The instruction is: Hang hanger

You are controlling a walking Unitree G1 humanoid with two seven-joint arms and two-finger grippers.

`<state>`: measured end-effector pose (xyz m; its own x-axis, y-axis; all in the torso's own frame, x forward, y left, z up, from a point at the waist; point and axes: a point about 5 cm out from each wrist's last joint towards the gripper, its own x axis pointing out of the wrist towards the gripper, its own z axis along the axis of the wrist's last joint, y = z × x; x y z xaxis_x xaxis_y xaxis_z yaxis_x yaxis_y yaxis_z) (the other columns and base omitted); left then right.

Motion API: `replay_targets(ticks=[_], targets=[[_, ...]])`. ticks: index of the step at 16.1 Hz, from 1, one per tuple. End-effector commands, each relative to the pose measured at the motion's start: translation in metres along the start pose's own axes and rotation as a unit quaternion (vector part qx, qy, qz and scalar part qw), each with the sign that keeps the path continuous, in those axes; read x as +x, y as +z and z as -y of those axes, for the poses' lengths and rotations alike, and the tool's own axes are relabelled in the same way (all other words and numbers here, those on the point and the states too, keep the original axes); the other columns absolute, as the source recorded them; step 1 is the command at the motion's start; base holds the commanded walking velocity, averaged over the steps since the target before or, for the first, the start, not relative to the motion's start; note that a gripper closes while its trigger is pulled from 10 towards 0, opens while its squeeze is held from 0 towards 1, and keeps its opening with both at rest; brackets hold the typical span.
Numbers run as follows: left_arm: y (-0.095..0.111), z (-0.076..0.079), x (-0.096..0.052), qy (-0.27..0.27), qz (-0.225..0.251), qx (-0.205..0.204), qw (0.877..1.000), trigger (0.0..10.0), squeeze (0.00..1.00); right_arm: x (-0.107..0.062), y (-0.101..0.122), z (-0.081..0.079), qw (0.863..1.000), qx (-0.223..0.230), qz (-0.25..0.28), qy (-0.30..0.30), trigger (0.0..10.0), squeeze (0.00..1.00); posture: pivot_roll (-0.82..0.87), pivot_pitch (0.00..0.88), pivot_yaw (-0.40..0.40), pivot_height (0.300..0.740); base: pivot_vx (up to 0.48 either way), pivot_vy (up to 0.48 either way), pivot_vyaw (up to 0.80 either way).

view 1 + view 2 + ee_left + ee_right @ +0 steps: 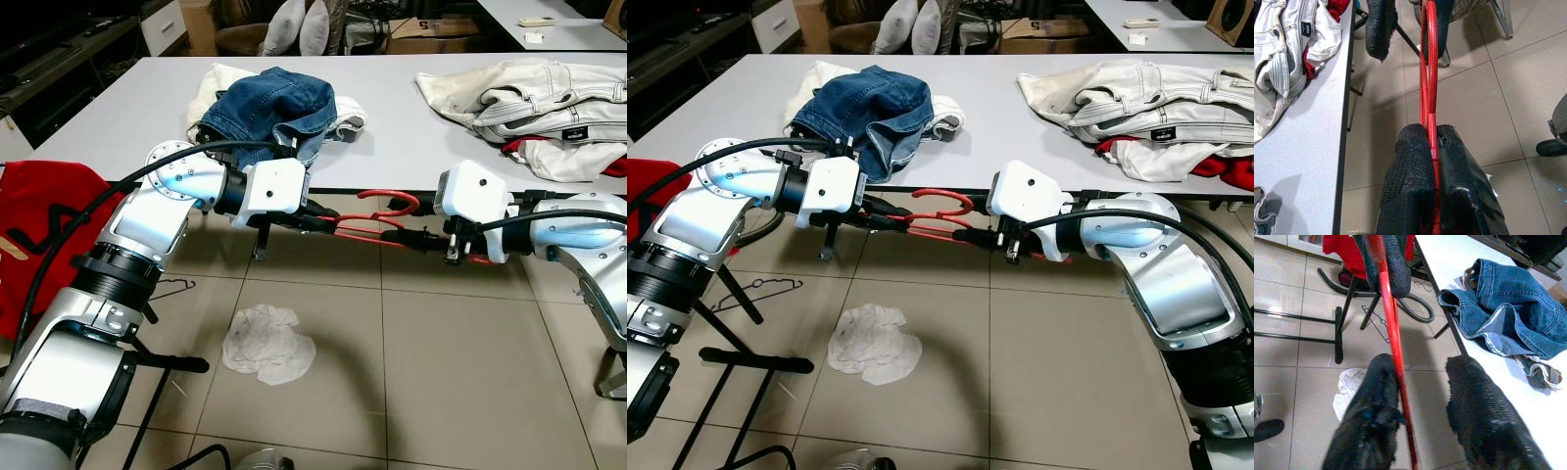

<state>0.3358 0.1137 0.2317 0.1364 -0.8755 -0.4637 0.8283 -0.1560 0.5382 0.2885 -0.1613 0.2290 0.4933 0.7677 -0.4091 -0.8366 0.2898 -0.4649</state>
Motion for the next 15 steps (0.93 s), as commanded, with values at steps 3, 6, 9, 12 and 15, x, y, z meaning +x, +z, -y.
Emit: replay_targets(ticks=[3, 6, 9, 12, 15], targets=[[0.008, -0.006, -0.003, 0.004, -0.004, 0.022, 1.000, 0.0, 0.00, 0.001, 0.003, 0.001, 1.000, -0.009, -0.001, 0.001, 0.0, 0.00, -0.10, 0.000, 0.079, 0.740, 0.000, 0.000, 0.00], [0.008, -0.006, -0.003, 0.004, -0.004, 0.022, 1.000, 0.0, 0.00, 0.001, 0.003, 0.001, 1.000, -0.009, -0.001, 0.001, 0.0, 0.00, -0.10, 0.000, 0.079, 0.740, 0.000, 0.000, 0.00], [0.009, -0.006, -0.002, 0.005, -0.004, 0.024, 1.000, 0.0, 0.00, 0.003, 0.002, 0.002, 1.000, -0.007, -0.003, 0.001, 0.0, 0.00, -0.10, 0.000, 0.079, 0.740, 0.000, 0.000, 0.00], [0.022, -0.013, 0.001, 0.006, 0.001, 0.073, 0.997, 0.0, 0.00, 0.009, -0.009, 0.002, 0.998, 0.029, -0.025, 0.057, 10.0, 0.00, -0.09, 0.000, 0.077, 0.740, 0.000, 0.000, 0.00], [0.019, -0.011, 0.000, 0.007, -0.003, 0.068, 0.998, 0.0, 0.00, 0.008, -0.011, 0.001, 0.997, 0.045, -0.026, 0.065, 10.0, 1.00, -0.09, 0.000, 0.073, 0.740, 0.000, 0.000, 0.00]])
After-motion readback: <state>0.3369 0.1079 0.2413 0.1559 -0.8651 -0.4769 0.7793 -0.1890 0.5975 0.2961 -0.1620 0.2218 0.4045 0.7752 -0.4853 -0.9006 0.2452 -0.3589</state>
